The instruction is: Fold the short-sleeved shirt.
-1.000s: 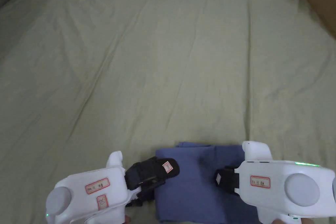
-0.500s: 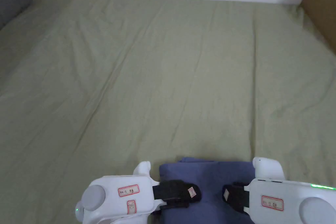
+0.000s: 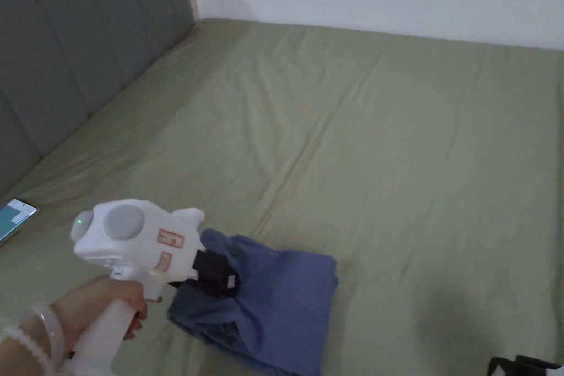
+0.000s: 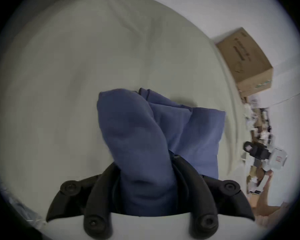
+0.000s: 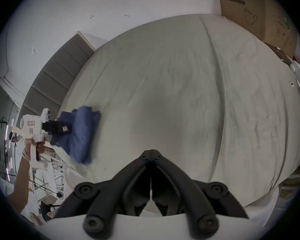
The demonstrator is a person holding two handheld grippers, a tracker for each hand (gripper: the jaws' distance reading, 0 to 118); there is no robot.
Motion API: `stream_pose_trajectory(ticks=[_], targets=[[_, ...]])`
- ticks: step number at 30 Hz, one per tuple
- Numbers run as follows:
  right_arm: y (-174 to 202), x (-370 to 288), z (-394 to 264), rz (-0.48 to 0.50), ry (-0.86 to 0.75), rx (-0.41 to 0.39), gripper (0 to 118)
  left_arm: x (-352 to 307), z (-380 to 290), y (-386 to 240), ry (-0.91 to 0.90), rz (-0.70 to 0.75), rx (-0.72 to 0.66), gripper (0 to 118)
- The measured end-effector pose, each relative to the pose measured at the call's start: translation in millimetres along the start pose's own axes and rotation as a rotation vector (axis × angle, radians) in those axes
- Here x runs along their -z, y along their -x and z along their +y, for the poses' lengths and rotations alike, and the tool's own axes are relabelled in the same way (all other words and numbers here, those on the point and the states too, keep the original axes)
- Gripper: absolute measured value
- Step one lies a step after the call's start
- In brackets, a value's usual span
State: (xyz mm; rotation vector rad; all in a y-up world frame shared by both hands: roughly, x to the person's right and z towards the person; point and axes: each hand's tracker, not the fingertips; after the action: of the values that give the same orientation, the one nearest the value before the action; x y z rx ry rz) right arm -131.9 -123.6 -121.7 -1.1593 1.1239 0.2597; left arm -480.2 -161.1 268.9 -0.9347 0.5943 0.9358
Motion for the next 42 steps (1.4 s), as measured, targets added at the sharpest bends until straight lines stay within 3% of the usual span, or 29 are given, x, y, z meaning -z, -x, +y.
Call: stream_pose_trajectory(ticks=[8, 9, 11, 12, 14, 20, 22, 23, 24, 25, 26, 29, 40, 42], targets=[[-2.5, 30.5, 7.4, -0.038, 0.069, 0.007, 0, -47.5, 42.4, 65.5, 0.035, 0.655, 0.226, 29], [-2.6, 32.3, 9.2, -0.055, 0.068, 0.006, 0, -46.5, 44.2, 70.9, 0.035, 0.691, 0.247, 38], [-5.3, 36.4, 13.7, -0.073, 0.070, 0.009, 0, -43.1, 52.7, 90.6, 0.052, 0.699, 0.250, 99], [-7.3, 37.1, 15.6, -0.075, 0.069, 0.020, 0, -41.0, 53.9, 94.2, 0.048, 0.711, 0.235, 115], [-10.4, 36.6, 18.7, -0.077, 0.062, 0.049, 0, -46.9, 54.4, 101.7, 0.007, 0.764, 0.193, 118], [-20.1, 33.7, 16.5, -0.088, 0.061, 0.042, 0, -70.0, 47.7, 102.9, -0.152, 0.525, 0.013, 117], [-23.7, 30.2, 14.1, -0.071, 0.054, 0.060, 0, -76.0, 36.6, 76.6, -0.200, 0.479, -0.003, 108], [-22.6, 28.6, 12.2, -0.062, 0.053, 0.062, 0, -78.1, 31.2, 68.0, -0.213, 0.430, -0.007, 90], [-23.2, 26.8, 10.5, -0.057, 0.050, 0.063, 0, -79.9, 24.9, 59.0, -0.239, 0.384, -0.006, 59], [-23.9, 25.2, 8.5, -0.055, 0.047, 0.061, 0, -79.5, 18.0, 48.5, -0.270, 0.344, -0.005, 15], [-25.4, 24.0, 6.8, -0.054, 0.046, 0.058, 0, -77.7, 5.4, 14.3, -0.288, 0.323, -0.011, 5], [-31.9, 19.0, 2.0, -0.034, 0.035, 0.061, 0, -76.3, -20.3, -27.6, -0.404, 0.292, 0.023, 0], [-31.4, -26.1, -4.6, -0.020, -0.114, 0.009, 0, -79.2, -73.4, -176.4, -0.506, 0.265, 0.183, 0], [-23.9, -42.0, -2.2, -0.071, -0.173, -0.067, 0, -80.9, -85.3, -208.7, -0.555, 0.323, 0.232, 0]])
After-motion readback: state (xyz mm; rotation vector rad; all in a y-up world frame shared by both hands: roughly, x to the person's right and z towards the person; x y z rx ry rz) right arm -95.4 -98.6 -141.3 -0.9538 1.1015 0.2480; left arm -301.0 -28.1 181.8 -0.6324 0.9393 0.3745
